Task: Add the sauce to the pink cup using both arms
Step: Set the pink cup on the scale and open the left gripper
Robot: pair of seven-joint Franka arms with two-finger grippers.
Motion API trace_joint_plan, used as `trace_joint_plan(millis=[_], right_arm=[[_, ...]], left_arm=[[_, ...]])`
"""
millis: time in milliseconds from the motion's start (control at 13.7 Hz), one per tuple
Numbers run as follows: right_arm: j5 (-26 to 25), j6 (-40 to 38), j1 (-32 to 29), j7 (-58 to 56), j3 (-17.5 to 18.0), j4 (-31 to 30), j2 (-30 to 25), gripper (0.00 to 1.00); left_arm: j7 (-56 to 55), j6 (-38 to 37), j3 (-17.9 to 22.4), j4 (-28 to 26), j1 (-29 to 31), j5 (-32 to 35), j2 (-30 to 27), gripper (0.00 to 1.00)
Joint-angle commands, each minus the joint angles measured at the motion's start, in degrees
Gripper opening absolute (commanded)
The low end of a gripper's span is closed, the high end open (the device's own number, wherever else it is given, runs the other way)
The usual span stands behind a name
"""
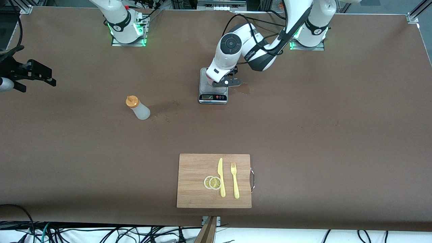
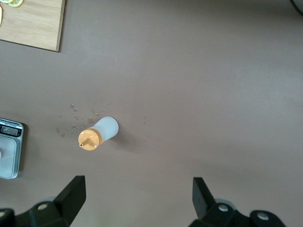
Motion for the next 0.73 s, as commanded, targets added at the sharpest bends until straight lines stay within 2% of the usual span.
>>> trace_joint_plan(millis=[0, 291, 655], right_arm=[[-0.4, -0.6, 0.0, 0.8, 0.1, 0.8, -0.1, 1.0], [-0.6, -1.0, -0.1, 0.8, 0.0, 0.7, -0.1, 1.0], [-2.6, -1.2, -0.2, -0.1, -0.3, 0.7, -0.1, 1.0]], left_arm=[[-1.0, -12.2, -0.1, 3.5, 0.6, 1.1, -5.6, 1.0], [0.3, -29.9, 0.0, 13.9, 1.7, 0.7, -6.5, 1.0], [19.8, -42.6, -0.1, 20.9, 17.5, 1.3, -10.8, 1.0]])
